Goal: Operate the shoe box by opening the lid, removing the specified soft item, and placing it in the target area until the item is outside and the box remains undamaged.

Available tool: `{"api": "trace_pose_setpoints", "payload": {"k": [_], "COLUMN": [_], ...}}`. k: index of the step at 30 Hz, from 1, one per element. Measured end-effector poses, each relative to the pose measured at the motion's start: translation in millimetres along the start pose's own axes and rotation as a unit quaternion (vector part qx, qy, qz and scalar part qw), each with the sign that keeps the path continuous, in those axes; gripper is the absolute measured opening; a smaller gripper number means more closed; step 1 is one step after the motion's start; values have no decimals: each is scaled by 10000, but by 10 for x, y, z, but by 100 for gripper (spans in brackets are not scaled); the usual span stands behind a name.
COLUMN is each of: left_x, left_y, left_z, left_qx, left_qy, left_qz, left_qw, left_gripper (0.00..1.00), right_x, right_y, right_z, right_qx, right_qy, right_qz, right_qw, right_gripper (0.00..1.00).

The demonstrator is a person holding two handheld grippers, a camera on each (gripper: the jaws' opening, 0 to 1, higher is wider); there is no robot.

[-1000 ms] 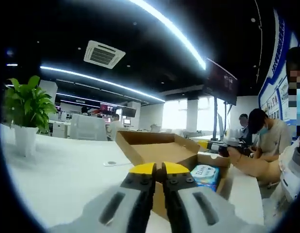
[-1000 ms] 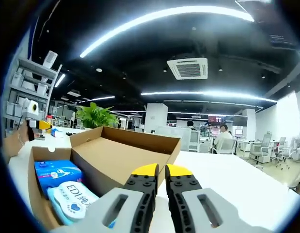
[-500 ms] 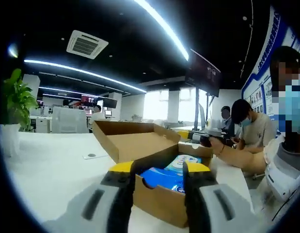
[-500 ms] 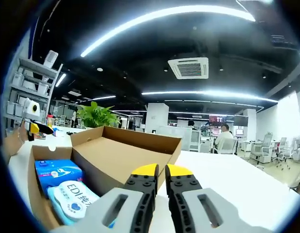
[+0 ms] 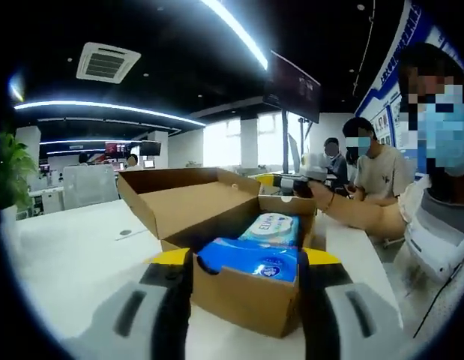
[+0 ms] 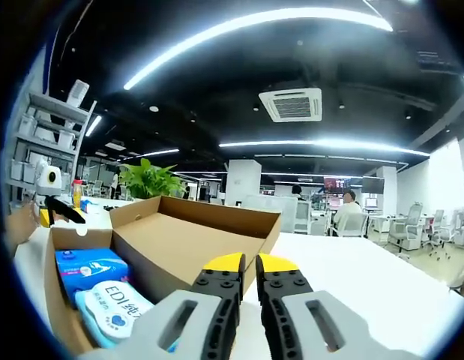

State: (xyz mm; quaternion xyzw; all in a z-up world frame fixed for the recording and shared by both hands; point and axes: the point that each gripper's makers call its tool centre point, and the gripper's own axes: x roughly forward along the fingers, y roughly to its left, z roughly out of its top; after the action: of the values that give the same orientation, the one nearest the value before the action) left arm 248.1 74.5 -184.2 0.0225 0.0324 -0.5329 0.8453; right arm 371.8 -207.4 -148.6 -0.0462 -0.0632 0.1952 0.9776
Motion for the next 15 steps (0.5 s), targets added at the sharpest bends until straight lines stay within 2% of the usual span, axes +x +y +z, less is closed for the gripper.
{"api": "trace_pose_setpoints", "payload": {"k": [3, 15], "left_x": [-12, 59], "left_y": [-48, -141], "left_z": [18, -154], "left_qx": [27, 44], "left_qy": [-48, 183], "left_qz": [-110, -448], "left_qw": [9999, 9988], "left_gripper": [57, 56], "right_x": [-2, 6], "right_y": [-8, -38], "right_z": [7, 13], "right_qx": [6, -17], "right_qy": [-7, -4], "right_qz": [-7, -33], "right_qw": [10000, 10000], "right_gripper": [5, 5]}}
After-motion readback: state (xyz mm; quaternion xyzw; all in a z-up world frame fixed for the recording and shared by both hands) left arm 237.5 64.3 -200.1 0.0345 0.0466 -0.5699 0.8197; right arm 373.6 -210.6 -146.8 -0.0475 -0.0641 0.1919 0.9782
